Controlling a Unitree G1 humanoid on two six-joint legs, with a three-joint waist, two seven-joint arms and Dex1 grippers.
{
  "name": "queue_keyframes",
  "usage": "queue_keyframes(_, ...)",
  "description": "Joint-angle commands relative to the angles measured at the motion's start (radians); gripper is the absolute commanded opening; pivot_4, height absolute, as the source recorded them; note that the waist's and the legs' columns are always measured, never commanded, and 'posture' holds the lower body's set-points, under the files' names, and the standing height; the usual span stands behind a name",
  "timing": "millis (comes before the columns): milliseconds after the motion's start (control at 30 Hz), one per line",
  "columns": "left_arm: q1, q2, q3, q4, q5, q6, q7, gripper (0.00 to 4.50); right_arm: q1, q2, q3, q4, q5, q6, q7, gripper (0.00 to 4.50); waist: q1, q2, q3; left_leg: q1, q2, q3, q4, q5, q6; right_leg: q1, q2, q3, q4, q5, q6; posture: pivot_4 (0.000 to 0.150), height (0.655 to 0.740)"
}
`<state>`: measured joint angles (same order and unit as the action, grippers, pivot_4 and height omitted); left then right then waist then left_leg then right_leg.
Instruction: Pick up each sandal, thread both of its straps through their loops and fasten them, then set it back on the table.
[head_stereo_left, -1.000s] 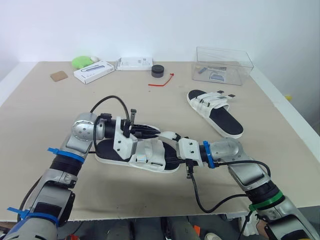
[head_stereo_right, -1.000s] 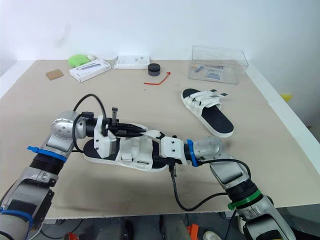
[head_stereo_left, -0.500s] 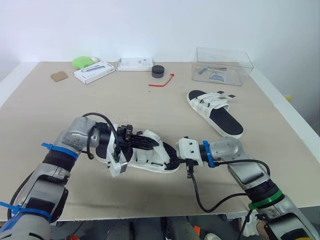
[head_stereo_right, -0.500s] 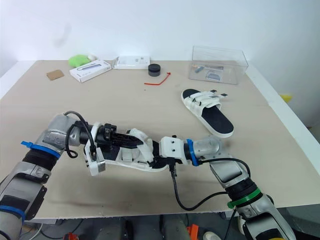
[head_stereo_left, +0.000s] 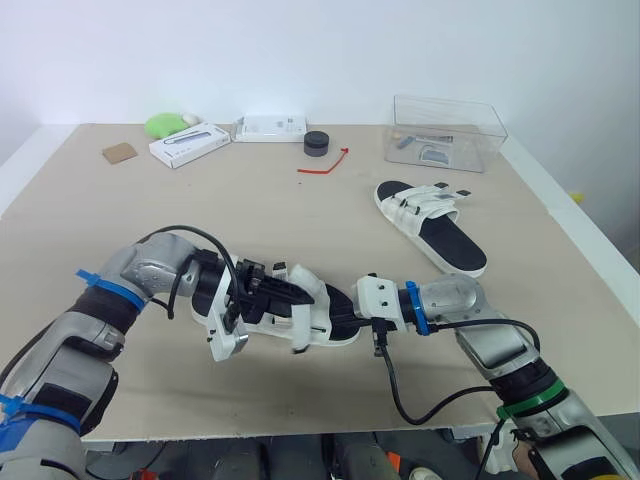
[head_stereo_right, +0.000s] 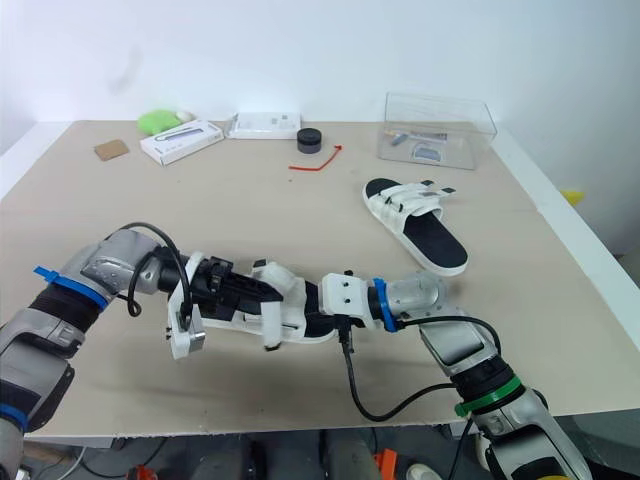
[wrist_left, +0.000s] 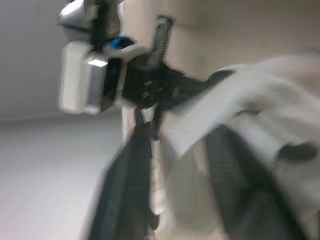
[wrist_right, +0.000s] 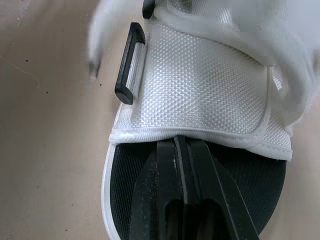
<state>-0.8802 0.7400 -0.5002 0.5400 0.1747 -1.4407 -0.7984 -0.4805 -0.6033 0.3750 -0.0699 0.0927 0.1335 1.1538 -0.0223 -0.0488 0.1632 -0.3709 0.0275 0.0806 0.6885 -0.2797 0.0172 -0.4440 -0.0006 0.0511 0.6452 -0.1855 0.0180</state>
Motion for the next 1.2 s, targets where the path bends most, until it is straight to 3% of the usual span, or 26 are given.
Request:
queue_keyframes(33, -0.013, 0.046, -0.011, -0.059, -0.093, 0.07, 0.005, 3.43, 0.017, -0.014, 0.028, 0.023, -0.032, 0.013, 0.019, 0.0, 0.0, 0.0, 0.0, 0.0, 0.0, 0.0, 0.0, 0.0, 0.0, 0.0, 0.0, 0.0, 0.0, 0.0, 0.0, 0.15, 0.74)
queue_keyframes(67, -0.007, 0.06, -0.011, -0.08, -0.123, 0.102, 0.001, 3.83, 0.017, -0.014, 0.028, 0.023, -0.031, 0.013, 0.02, 0.0, 0.0, 0.0, 0.0, 0.0, 0.0, 0.0, 0.0, 0.0, 0.0, 0.0, 0.0, 0.0, 0.0, 0.0, 0.0, 0.15, 0.74)
queue_keyframes(100, 0.0, 0.072, -0.011, -0.1, -0.149, 0.133, -0.006, 3.94, 0.017, -0.015, 0.028, 0.024, -0.03, 0.013, 0.022, 0.0, 0.0, 0.0, 0.0, 0.0, 0.0, 0.0, 0.0, 0.0, 0.0, 0.0, 0.0, 0.0, 0.0, 0.0, 0.0, 0.15, 0.74)
queue_keyframes(300, 0.119, 0.169, 0.03, -0.252, -0.35, 0.435, -0.095, 3.94, 0.008, -0.012, 0.031, 0.04, -0.03, 0.005, 0.028, 0.0, -0.001, 0.0, 0.0, 0.001, 0.0, 0.0, 0.0, 0.0, 0.0, 0.0, 0.0, -0.001, 0.0, -0.001, 0.0, 0.15, 0.74)
queue_keyframes(400, 0.251, 0.248, 0.077, -0.418, -0.641, 0.906, -0.165, 3.94, 0.0, -0.008, 0.036, 0.05, -0.029, -0.001, 0.032, 0.0, -0.007, 0.0, 0.0, 0.001, 0.001, 0.0, 0.0, 0.0, 0.0, 0.0, 0.0, -0.001, 0.001, -0.002, 0.0, 0.15, 0.74)
queue_keyframes(533, 0.383, 0.409, 0.17, -0.68, -1.167, 1.644, -0.198, 3.94, -0.008, -0.005, 0.037, 0.064, -0.028, -0.007, 0.038, 0.0, -0.007, 0.0, 0.001, 0.001, 0.002, -0.002, 0.0, 0.0, 0.0, 0.0, 0.001, -0.004, 0.001, -0.004, -0.001, 0.15, 0.74)
queue_keyframes(600, 0.409, 0.435, 0.243, -0.738, -1.341, 1.858, -0.179, 3.94, -0.012, -0.003, 0.035, 0.07, -0.028, -0.008, 0.043, 0.0, -0.004, 0.0, 0.001, 0.001, 0.002, -0.003, -0.001, 0.0, 0.0, 0.001, 0.0, -0.005, 0.001, -0.005, -0.001, 0.15, 0.74)
queue_keyframes(700, 0.473, 0.473, 0.328, -0.796, -1.499, 2.075, -0.194, 3.94, -0.016, -0.002, 0.035, 0.075, -0.029, -0.011, 0.051, 0.0, -0.003, 0.0, 0.001, 0.002, 0.002, -0.003, -0.001, 0.0, 0.0, 0.001, 0.0, -0.005, 0.001, -0.007, -0.005, 0.15, 0.74)
queue_keyframes(767, 0.534, 0.523, 0.34, -0.853, -1.533, 2.184, -0.25, 3.94, -0.022, -0.002, 0.036, 0.081, -0.028, -0.013, 0.054, 0.0, -0.006, 0.0, 0.001, 0.003, 0.002, -0.003, -0.001, 0.0, 0.0, 0.001, 0.001, -0.005, 0.002, -0.008, -0.005, 0.15, 0.74)
queue_keyframes(900, 0.663, 0.543, 0.343, -0.979, -1.457, 2.225, -0.275, 3.94, -0.028, 0.001, 0.036, 0.088, -0.03, -0.015, 0.059, 0.0, -0.003, 0.001, 0.001, 0.003, 0.001, -0.003, -0.003, -0.001, -0.001, 0.001, 0.001, -0.004, 0.002, -0.01, -0.008, 0.15, 0.74)
queue_keyframes(1067, 0.69, 0.417, 0.264, -1.026, -1.273, 2.218, -0.175, 3.94, -0.025, 0.009, 0.038, 0.083, -0.033, -0.009, 0.055, 0.0, 0.0, 0.001, 0.001, 0.004, 0.001, -0.004, -0.003, -0.001, -0.003, 0.001, 0.001, -0.004, 0.002, -0.01, -0.009, 0.15, 0.74)
queue_keyframes(1200, 0.663, 0.274, 0.271, -0.983, -1.211, 2.228, -0.078, 3.94, -0.021, 0.007, 0.035, 0.08, -0.034, -0.007, 0.051, 0.0, 0.0, 0.002, 0.0, 0.005, 0.002, -0.003, -0.003, -0.001, -0.003, 0.002, 0.003, -0.002, 0.003, -0.01, -0.008, 0.15, 0.74)
